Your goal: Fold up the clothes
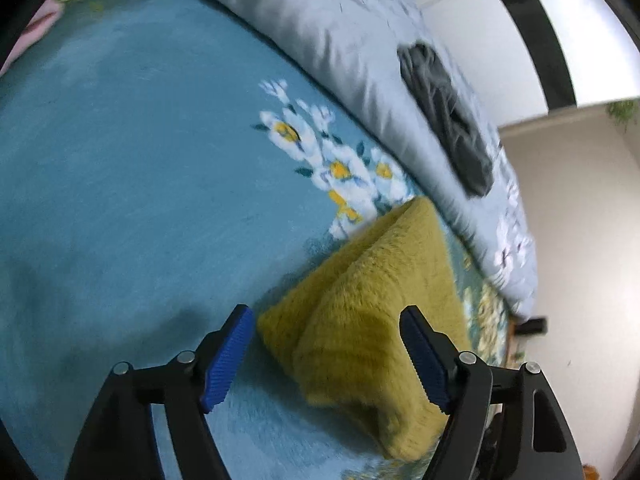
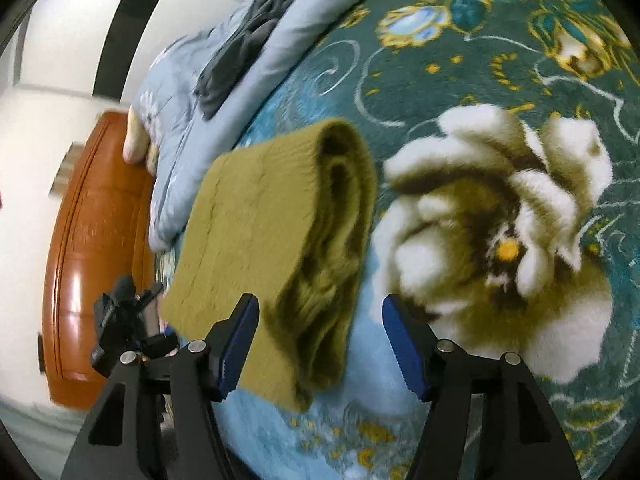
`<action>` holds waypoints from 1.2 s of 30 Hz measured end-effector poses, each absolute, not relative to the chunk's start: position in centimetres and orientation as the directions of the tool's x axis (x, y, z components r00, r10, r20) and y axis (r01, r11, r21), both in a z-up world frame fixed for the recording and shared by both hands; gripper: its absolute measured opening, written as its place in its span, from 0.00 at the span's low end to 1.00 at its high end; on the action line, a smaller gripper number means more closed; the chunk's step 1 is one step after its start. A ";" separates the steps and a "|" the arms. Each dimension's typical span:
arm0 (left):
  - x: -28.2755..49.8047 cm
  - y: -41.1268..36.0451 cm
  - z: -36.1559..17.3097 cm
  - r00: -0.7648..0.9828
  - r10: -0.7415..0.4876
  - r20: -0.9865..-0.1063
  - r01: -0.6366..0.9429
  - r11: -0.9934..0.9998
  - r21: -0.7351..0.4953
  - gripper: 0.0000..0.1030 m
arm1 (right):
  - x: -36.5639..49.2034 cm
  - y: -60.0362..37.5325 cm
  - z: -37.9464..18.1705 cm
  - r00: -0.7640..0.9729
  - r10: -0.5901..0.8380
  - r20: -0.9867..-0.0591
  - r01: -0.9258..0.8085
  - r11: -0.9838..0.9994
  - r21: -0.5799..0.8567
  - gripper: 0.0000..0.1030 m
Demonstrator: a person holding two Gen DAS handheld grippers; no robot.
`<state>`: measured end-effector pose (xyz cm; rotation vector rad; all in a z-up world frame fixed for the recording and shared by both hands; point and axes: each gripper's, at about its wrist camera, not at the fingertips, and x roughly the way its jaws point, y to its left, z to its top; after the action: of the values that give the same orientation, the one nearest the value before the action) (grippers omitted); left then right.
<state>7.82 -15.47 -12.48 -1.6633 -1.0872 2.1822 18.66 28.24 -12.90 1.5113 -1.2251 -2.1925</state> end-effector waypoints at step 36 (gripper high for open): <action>20.6 -15.2 -12.3 -0.327 0.578 -0.748 0.468 -0.589 -0.659 0.30 | 11.0 24.6 -11.2 -0.327 -0.694 -0.642 -0.181 -0.621 0.763 0.40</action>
<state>20.61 -15.17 -12.33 -1.7730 -1.3840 2.0762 11.04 24.58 -11.23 1.5578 -1.1203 -2.0106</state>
